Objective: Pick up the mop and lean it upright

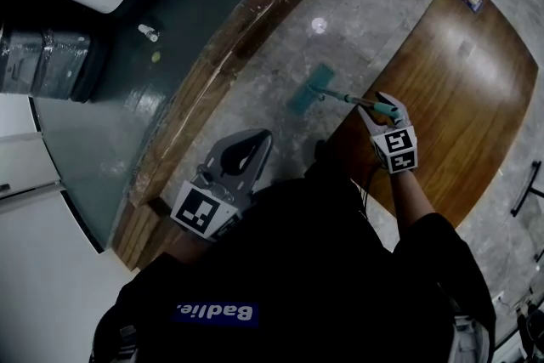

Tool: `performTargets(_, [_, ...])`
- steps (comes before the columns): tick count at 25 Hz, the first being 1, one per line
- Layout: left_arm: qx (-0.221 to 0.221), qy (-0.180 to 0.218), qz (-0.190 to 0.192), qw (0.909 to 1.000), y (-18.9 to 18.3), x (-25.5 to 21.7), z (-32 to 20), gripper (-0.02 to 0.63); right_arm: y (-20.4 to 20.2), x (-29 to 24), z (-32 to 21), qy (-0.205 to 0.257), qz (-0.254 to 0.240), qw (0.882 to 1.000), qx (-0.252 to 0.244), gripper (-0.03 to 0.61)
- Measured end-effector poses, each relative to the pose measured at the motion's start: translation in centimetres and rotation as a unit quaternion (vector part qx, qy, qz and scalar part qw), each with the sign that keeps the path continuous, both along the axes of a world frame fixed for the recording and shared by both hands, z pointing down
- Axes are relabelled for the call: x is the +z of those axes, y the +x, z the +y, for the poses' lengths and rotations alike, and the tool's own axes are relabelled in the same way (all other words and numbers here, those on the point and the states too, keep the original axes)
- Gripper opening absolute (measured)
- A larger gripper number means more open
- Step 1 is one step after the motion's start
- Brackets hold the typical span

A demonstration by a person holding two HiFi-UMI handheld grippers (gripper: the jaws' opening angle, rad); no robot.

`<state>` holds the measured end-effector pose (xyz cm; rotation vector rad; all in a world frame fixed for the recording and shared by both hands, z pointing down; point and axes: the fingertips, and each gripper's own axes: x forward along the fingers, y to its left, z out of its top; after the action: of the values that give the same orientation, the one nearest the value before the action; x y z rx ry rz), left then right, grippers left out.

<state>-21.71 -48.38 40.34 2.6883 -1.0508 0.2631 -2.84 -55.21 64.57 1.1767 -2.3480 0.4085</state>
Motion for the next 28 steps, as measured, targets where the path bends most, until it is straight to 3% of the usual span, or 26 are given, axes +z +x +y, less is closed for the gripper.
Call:
performTargets(14, [0.005, 0.007, 0.022, 0.9997, -1.3, -0.4, 3.2, 0.017, 1.7, -0.7, 3.3, 0.000, 0.028, 0.999, 0.038, 0.222])
performTargets(28, [0.017, 0.035, 0.051, 0.9979, -5.9, -1.7, 10.7, 0.017, 0.0, -3.6, 10.3, 0.027, 0.050, 0.995, 0.080, 0.222])
